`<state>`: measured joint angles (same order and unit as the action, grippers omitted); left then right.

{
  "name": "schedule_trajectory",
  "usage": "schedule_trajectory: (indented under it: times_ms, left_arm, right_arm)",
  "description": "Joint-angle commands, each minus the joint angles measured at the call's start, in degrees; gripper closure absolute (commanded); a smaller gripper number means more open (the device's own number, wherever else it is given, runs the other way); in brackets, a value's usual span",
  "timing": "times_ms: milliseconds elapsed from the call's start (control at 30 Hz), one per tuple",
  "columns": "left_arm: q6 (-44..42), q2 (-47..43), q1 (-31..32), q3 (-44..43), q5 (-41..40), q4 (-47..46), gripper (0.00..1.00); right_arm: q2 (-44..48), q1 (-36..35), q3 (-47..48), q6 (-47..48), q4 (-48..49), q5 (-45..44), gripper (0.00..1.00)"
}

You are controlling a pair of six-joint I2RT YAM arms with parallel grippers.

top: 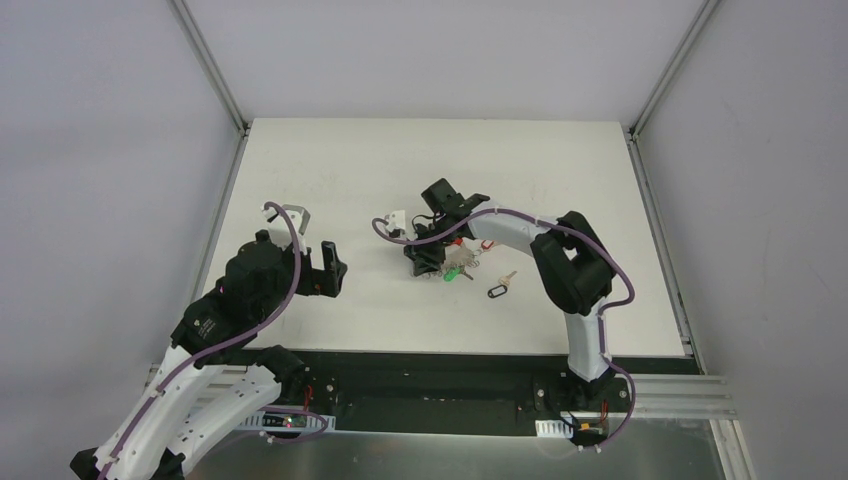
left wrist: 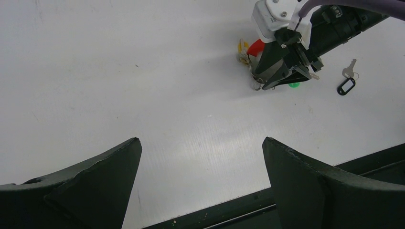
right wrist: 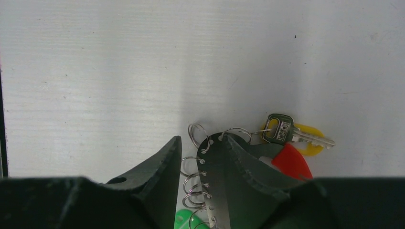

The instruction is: Put the keys on the keyring

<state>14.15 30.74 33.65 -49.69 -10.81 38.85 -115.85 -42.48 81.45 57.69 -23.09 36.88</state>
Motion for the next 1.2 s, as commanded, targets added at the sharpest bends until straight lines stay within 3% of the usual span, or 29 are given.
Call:
schedule_trajectory:
  times_ms: [0,833,1033,1167]
  left_arm:
    - [-0.27,-0.53,-0.51,0.31,0.61,-0.79,0.00]
    - [-0.14,-0.70,-0.66,0.40,0.61,-0.78,0.00]
    - [-0.10,-0.59,-0.71,0.38,0.60,-0.79,0.00]
    - [-0.11,-0.56,-0.77,0.45,0.51,-0.79,0.00]
  right_arm:
    - [-0.40,-0.31,2.07,1.38,0.20,1.51,0.61]
    - [-0.92,-0.63,0.51,1.42,-0.73,0.48,0.69]
    - [-1.08,-0.72,0.38,1.37,-1.18,0.08,0.76]
    - [-1.42,-0.76,0.42,1.44,-1.63,-0.09,0.91]
